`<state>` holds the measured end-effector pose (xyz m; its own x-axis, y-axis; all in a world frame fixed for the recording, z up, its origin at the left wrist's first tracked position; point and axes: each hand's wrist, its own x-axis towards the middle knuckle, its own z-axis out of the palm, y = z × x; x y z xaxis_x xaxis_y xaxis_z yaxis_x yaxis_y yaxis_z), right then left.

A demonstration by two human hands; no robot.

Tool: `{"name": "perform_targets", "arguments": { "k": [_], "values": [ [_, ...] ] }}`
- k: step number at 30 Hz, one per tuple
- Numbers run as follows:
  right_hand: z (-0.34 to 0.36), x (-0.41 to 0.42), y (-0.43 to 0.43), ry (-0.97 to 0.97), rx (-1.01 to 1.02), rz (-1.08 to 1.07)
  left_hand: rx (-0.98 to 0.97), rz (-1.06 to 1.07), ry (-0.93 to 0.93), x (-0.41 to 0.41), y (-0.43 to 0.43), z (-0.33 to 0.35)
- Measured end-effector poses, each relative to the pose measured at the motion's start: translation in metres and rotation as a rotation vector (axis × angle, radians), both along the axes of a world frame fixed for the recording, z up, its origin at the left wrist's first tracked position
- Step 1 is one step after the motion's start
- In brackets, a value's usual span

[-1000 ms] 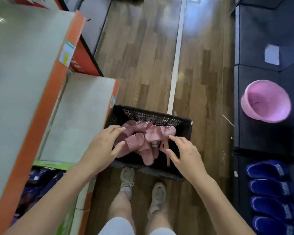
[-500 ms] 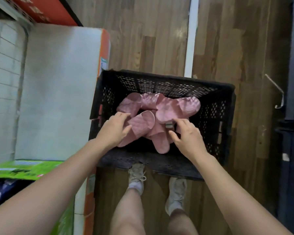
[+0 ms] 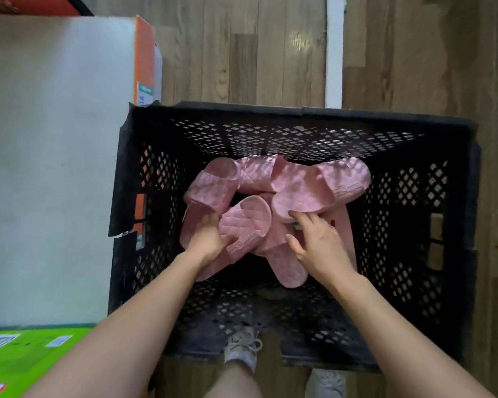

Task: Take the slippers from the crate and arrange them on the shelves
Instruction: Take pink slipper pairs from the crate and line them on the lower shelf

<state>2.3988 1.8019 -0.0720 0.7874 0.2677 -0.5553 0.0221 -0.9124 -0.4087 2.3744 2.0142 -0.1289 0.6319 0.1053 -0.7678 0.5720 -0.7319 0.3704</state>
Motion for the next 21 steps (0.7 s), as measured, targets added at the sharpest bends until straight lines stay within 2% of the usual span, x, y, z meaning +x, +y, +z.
{"name": "perform_targets", "arguments": {
  "k": [7, 14, 16, 18, 21],
  "values": [
    [-0.015, -0.003, 0.003, 0.017, 0.04, -0.033, 0.024, 0.146, 0.053, 0.002, 0.001, -0.018],
    [-0.018, -0.01, 0.007, 0.055, 0.044, -0.037, 0.095, 0.039, -0.093, -0.02, 0.002, -0.016],
    [-0.02, -0.015, 0.006, 0.097, 0.093, -0.114, 0.101, 0.064, -0.159, -0.023, -0.002, -0.004],
    [-0.019, -0.02, 0.005, 0.161, 0.195, -0.277, 0.093, 0.152, -0.207, -0.024, -0.005, 0.011],
    [-0.015, -0.026, 0.007, 0.359, 0.399, -0.493, 0.049, 0.294, -0.245, -0.017, -0.008, 0.034]
  ]
}}
